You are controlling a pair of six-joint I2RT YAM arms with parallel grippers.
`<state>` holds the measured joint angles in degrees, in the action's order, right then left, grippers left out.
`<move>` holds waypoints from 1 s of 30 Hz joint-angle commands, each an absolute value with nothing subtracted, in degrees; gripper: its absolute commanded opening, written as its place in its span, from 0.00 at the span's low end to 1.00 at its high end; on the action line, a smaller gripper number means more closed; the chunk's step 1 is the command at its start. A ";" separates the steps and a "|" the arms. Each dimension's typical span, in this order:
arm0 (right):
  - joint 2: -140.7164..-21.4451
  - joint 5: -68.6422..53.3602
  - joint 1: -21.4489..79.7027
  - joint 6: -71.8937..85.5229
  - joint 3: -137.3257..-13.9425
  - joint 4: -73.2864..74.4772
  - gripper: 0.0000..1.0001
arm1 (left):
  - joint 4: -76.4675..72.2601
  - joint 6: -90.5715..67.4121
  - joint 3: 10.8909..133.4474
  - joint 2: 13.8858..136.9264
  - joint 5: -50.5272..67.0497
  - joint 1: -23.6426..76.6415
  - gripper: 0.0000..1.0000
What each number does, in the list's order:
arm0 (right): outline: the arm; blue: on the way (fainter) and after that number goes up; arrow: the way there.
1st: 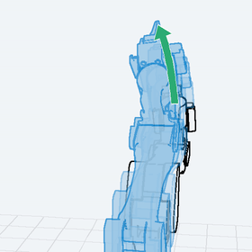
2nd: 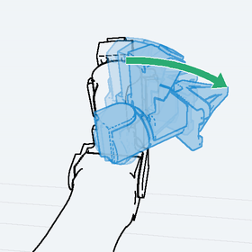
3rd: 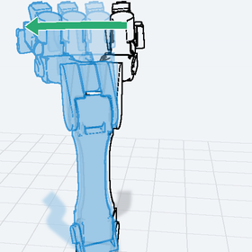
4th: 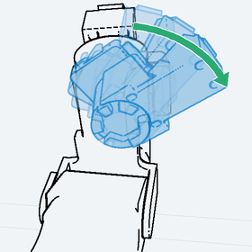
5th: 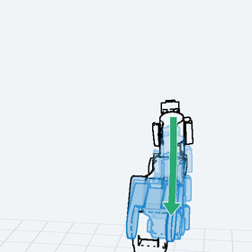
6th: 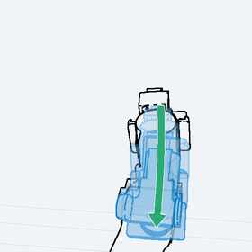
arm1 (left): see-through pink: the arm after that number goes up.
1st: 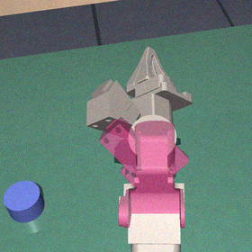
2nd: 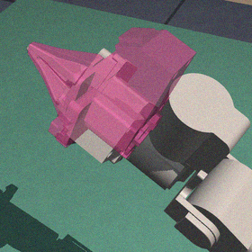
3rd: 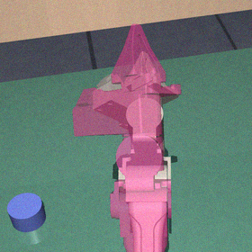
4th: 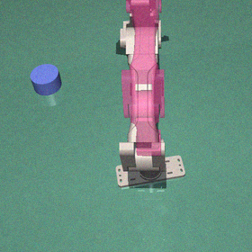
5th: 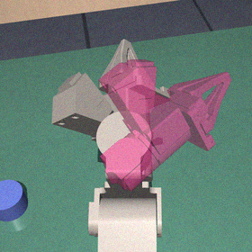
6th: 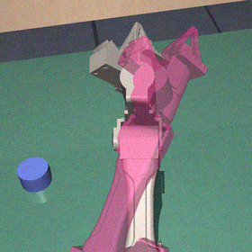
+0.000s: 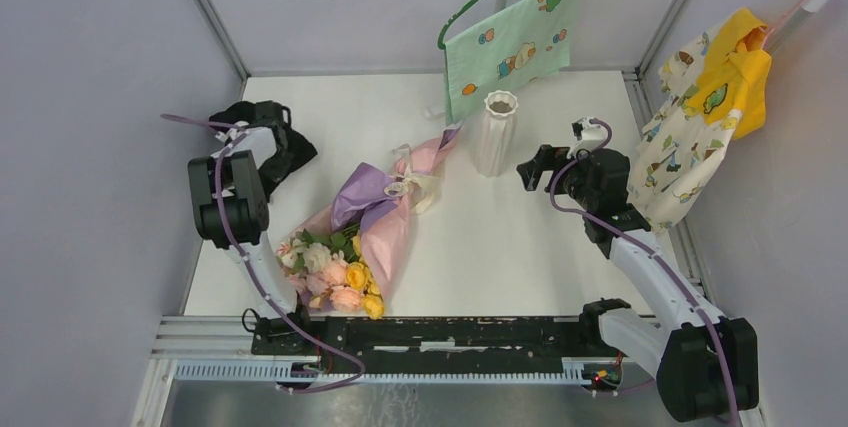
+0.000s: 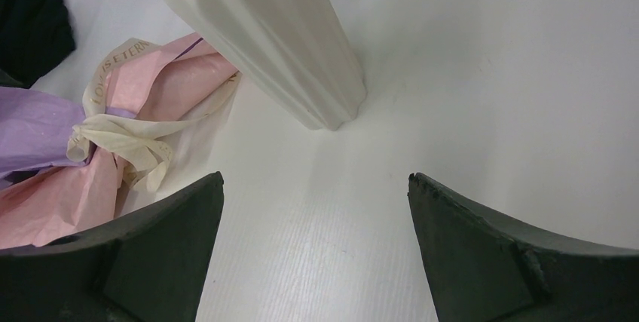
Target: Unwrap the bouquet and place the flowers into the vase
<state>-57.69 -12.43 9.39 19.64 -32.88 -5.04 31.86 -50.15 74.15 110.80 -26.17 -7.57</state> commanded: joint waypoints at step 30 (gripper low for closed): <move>-47.49 -9.36 14.54 17.07 -37.55 -1.42 0.98 | 30.34 -41.97 75.65 87.80 -15.34 17.23 0.69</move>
